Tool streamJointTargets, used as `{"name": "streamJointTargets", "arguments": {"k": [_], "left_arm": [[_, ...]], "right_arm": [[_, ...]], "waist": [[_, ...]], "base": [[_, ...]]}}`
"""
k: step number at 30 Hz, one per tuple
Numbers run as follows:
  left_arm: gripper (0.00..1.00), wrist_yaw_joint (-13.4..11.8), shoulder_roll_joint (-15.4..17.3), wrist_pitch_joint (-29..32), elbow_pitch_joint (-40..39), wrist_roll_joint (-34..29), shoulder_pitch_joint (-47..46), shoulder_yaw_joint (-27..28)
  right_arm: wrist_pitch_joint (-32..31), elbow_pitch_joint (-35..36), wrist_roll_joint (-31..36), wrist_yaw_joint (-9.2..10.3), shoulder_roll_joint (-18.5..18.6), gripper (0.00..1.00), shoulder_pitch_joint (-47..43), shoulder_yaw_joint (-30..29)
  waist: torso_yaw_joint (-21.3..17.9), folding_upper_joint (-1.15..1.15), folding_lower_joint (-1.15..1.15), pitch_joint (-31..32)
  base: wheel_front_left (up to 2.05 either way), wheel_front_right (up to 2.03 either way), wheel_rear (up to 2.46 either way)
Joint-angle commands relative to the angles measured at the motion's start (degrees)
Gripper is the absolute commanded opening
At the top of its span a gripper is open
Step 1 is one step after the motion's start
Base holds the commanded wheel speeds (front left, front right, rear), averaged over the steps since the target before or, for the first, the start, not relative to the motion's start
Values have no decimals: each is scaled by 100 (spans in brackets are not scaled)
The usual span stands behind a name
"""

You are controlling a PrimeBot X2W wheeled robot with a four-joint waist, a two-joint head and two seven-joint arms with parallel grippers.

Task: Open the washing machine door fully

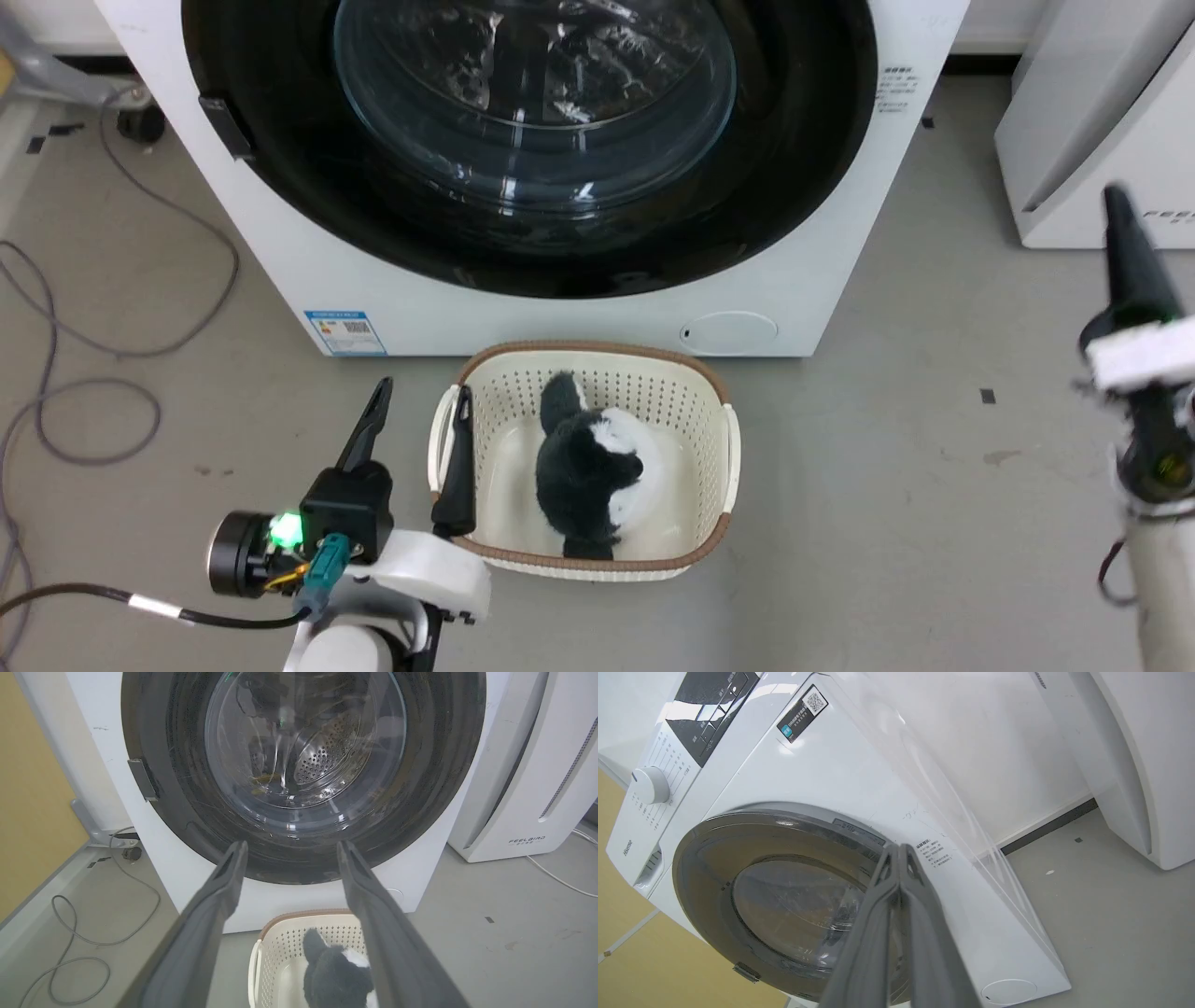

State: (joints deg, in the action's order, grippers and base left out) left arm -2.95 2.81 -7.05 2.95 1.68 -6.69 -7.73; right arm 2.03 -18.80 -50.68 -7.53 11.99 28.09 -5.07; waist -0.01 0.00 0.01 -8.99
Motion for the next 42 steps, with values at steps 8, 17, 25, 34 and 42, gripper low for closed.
{"name": "streamJointTargets", "arguments": {"k": [8, 17, 25, 34, 42], "left_arm": [[100, -66, 5, -140, -46, -79, -304, -190], [100, -150, 6, -248, -56, -32, -540, -444], [100, -250, 6, -344, -78, -7, -727, -618], [100, -369, 6, -452, -74, 64, -934, -842], [100, -454, 6, -547, -50, 104, -1104, -1043]], "right_arm": [[-214, -770, -661, 2, 475, 0, 1249, 279], [-906, -1817, -1092, 2, 768, 0, 2752, 903], [-1782, -2715, -1282, 3, 826, 0, 4094, 1566], [-2556, -3433, -1471, 3, 785, 0, 5166, 2220], [-3143, -3970, -1721, 3, 733, 0, 5940, 2697]], "waist": [[71, 0, -1, -265], [217, 0, -1, -564], [336, 0, -1, -891], [428, 0, -1, -1179], [467, 0, -1, -1408]], "base": [[0, 0, 0], [0, 0, 0], [0, 0, 0], [0, 0, 0], [0, 0, 0]]}}
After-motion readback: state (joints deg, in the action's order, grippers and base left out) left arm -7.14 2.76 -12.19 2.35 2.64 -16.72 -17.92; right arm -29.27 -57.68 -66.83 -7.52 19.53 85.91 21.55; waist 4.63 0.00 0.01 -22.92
